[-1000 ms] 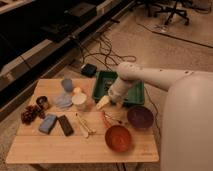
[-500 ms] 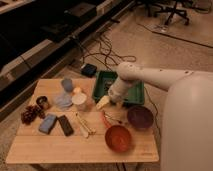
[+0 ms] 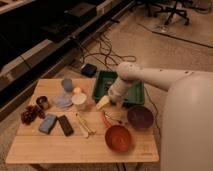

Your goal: Place grapes in purple bowl

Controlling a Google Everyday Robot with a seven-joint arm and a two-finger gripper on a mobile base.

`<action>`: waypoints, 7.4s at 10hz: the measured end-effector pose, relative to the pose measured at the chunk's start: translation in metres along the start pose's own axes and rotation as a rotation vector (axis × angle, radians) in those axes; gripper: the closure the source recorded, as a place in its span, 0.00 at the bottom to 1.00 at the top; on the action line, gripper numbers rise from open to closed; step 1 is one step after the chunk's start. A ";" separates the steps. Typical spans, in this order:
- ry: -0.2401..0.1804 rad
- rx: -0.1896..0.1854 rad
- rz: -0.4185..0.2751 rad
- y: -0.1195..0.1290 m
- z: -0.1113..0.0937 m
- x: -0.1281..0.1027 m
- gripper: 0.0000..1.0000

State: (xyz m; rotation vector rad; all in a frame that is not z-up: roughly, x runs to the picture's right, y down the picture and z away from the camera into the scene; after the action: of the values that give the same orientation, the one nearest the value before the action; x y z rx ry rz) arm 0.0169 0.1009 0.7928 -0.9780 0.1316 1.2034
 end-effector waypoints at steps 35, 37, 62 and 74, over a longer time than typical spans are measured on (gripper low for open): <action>-0.078 -0.064 -1.197 0.280 0.059 -0.165 0.20; -0.065 -0.070 -1.190 0.282 0.059 -0.166 0.20; 0.194 -0.210 -1.774 0.348 0.232 -0.213 1.00; 0.275 -0.054 -1.289 0.317 0.042 -0.204 1.00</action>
State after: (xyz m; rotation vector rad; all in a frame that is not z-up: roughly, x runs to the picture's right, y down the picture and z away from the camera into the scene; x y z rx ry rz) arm -0.3436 -0.0106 0.7545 -0.9860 -0.2926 -0.1091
